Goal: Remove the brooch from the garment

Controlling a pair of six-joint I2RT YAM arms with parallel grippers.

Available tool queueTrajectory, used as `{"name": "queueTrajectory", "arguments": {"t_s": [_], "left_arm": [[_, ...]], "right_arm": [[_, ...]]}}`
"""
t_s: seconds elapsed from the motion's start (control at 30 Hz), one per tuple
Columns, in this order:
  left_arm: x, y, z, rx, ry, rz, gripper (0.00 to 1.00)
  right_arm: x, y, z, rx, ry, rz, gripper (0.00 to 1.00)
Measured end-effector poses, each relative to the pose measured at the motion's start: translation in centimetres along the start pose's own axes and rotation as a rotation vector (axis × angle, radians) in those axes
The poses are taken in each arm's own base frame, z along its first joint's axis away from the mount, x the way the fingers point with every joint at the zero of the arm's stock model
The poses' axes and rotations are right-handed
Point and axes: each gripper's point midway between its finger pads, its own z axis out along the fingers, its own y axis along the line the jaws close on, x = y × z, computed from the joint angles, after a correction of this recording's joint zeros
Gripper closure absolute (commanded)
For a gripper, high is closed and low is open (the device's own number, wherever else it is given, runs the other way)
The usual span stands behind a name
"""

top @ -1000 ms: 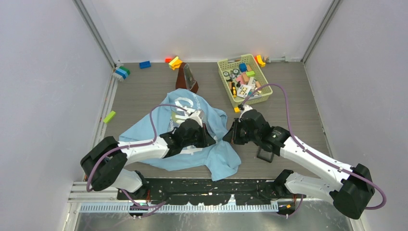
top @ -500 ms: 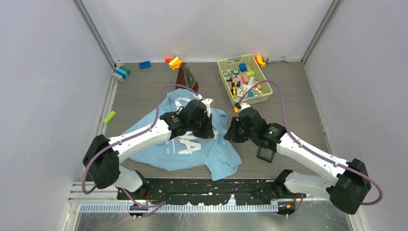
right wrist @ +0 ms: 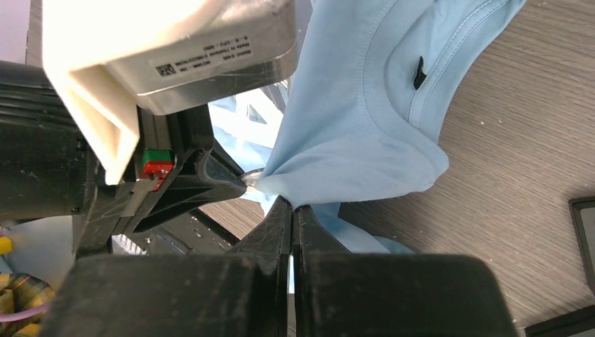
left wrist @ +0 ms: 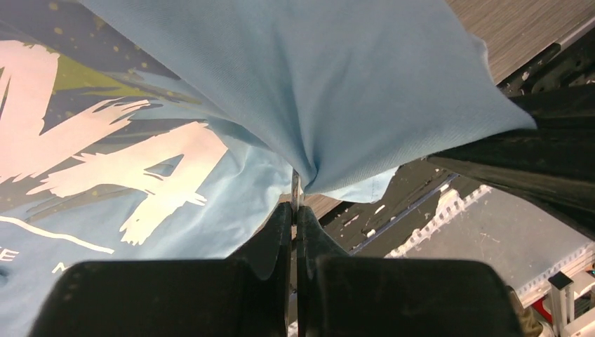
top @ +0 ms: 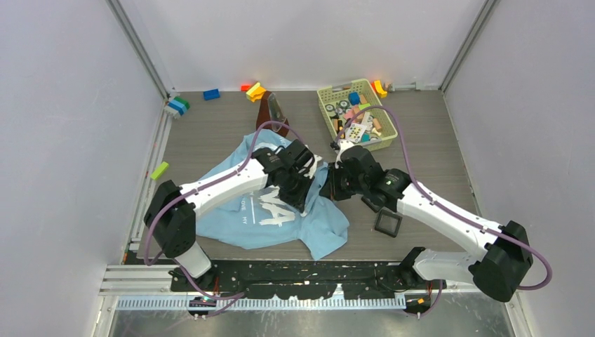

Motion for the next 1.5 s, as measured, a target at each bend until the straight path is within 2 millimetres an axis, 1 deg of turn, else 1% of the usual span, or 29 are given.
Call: {"name": "queueTrajectory", "arguments": {"t_s": [0.1, 0.13, 0.2, 0.23, 0.27, 0.3, 0.37, 0.43, 0.53, 0.6, 0.77, 0.83, 0.87, 0.97, 1.17, 1.4, 1.47, 1.5], "left_arm": [[-0.2, -0.3, -0.3, 0.007, 0.020, 0.020, 1.00], [-0.1, -0.4, -0.3, 0.015, 0.030, 0.026, 1.00], [0.2, -0.7, 0.1, 0.041, 0.055, 0.038, 1.00], [0.4, -0.9, 0.4, 0.059, 0.072, 0.042, 1.00], [0.6, -1.1, 0.5, 0.073, 0.083, 0.045, 1.00], [0.8, -1.3, 0.7, 0.091, 0.098, 0.049, 1.00], [1.2, -1.8, 0.8, 0.132, 0.123, 0.057, 1.00], [1.4, -2.3, 0.7, 0.175, 0.139, 0.067, 1.00], [1.7, -3.0, 0.3, 0.237, 0.157, 0.078, 1.00], [1.7, -3.2, 0.1, 0.264, 0.160, 0.080, 1.00], [2.1, -3.6, -0.4, 0.330, 0.181, 0.100, 1.00], [2.5, -3.7, -0.6, 0.342, 0.194, 0.108, 1.00], [2.7, -3.7, -0.7, 0.348, 0.202, 0.114, 1.00], [3.0, -3.8, -1.0, 0.361, 0.216, 0.129, 1.00], [3.4, -3.8, -1.7, 0.379, 0.238, 0.154, 1.00], [2.6, -3.7, -2.7, 0.401, 0.221, 0.166, 1.00], [2.4, -3.7, -2.9, 0.405, 0.214, 0.164, 1.00], [2.3, -3.7, -3.0, 0.406, 0.214, 0.162, 1.00]], "right_arm": [[0.0, -0.1, -0.2, -0.002, -0.013, -0.007, 0.99], [0.1, -0.2, -0.3, -0.003, -0.017, -0.007, 0.97], [0.6, -0.5, -0.3, -0.004, -0.023, -0.005, 0.85], [0.9, -0.7, -0.2, -0.003, -0.023, -0.001, 0.65], [1.2, -1.0, 0.0, 0.000, -0.024, 0.004, 0.56], [1.7, -1.4, 0.3, 0.004, -0.025, 0.009, 0.42], [2.6, -2.0, 0.7, 0.003, -0.035, 0.030, 0.31], [3.8, -2.5, 0.8, -0.014, -0.052, 0.045, 0.28], [5.8, -2.9, 0.9, -0.086, -0.085, 0.051, 0.27], [6.2, -2.5, 0.9, -0.129, -0.094, 0.049, 0.26], [6.1, -0.3, 0.8, -0.278, -0.123, 0.021, 0.27], [5.9, 0.7, 0.7, -0.336, -0.131, 0.004, 0.30], [5.9, 1.1, 0.6, -0.361, -0.132, -0.005, 0.34], [6.2, 2.0, 0.7, -0.423, -0.119, -0.027, 0.37], [6.9, 3.1, 0.9, -0.503, -0.079, -0.054, 0.36], [7.4, 4.5, 0.2, -0.600, -0.053, -0.096, 0.38], [7.4, 4.8, 0.1, -0.619, -0.053, -0.105, 0.42], [7.3, 4.8, 0.1, -0.623, -0.054, -0.108, 0.46]]}}
